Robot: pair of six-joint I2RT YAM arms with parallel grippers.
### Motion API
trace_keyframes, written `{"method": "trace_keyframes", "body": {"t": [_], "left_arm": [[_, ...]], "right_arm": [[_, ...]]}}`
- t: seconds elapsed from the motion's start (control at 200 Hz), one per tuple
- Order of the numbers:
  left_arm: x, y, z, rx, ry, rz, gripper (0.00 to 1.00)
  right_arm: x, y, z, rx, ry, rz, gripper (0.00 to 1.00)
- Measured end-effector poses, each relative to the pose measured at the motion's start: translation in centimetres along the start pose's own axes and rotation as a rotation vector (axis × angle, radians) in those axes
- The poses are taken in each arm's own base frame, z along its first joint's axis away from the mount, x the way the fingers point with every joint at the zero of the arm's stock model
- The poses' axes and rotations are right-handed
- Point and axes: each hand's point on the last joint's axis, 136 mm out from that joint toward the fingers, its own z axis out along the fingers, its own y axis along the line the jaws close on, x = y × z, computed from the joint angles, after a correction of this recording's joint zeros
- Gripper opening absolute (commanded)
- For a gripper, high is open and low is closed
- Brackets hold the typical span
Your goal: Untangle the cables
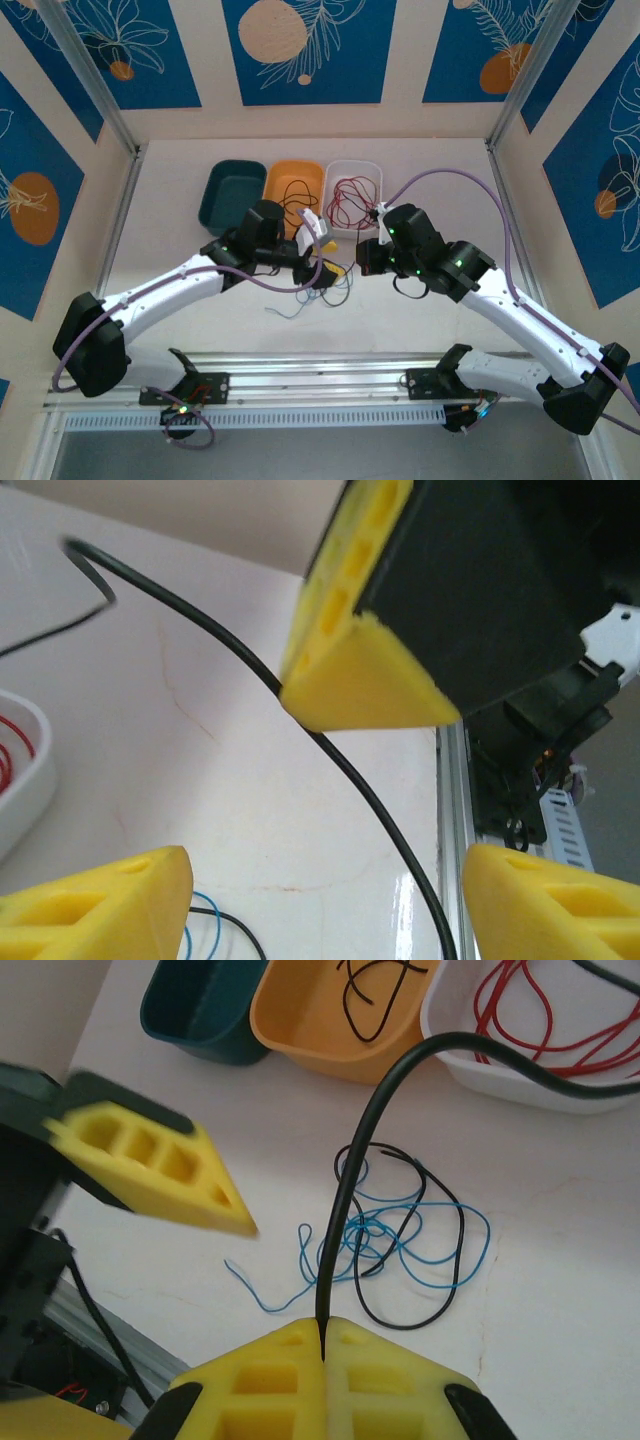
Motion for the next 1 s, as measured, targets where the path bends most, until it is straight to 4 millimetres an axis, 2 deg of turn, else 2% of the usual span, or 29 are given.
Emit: {"method": "trace_keyframes", "body": {"t": [0.195, 0.33, 0.43, 0.51, 0.59, 0.79, 0.91, 1.0], "left_arm": [[0.8, -0.4, 0.8, 0.029, 0.023, -0.001, 0.62], [0.9, -0.5, 0.9, 0.036, 0.026, -0.005, 0.49], [1.0, -0.6, 1.0, 0.040, 0.028, -0.005, 0.31], [0.8, -0.6, 1.1, 0.040, 0.022, 0.008, 0.13], [0.7, -0.5, 1.1, 0.033, 0.018, 0.005, 0.00], [0.8, 0.7, 1.2, -0.035, 0.013, 0.014, 0.00], [1.0, 1.5, 0.9, -0.099, 0.003, 0.026, 0.00], [0.7, 2.0, 0.3, -0.148, -0.018, 0.044, 0.00]], "right_arm": [[-0.7, 0.5, 0.2, -0.008, -0.029, -0.008, 0.00], [-1.3, 0.8, 0.2, -0.014, -0.055, -0.009, 0.00], [-1.8, 1.0, 0.2, -0.022, -0.073, -0.009, 0.00], [-2.0, 1.2, 0.2, -0.030, -0.085, -0.009, 0.00], [-2.3, 1.3, 0.3, -0.035, -0.091, -0.005, 0.00], [-2.7, 1.5, 0.6, -0.041, -0.101, 0.005, 0.00], [-2.9, 1.4, 0.6, -0.059, -0.096, 0.021, 0.38], [-3.2, 1.2, 0.4, -0.065, -0.098, 0.026, 0.47]]}}
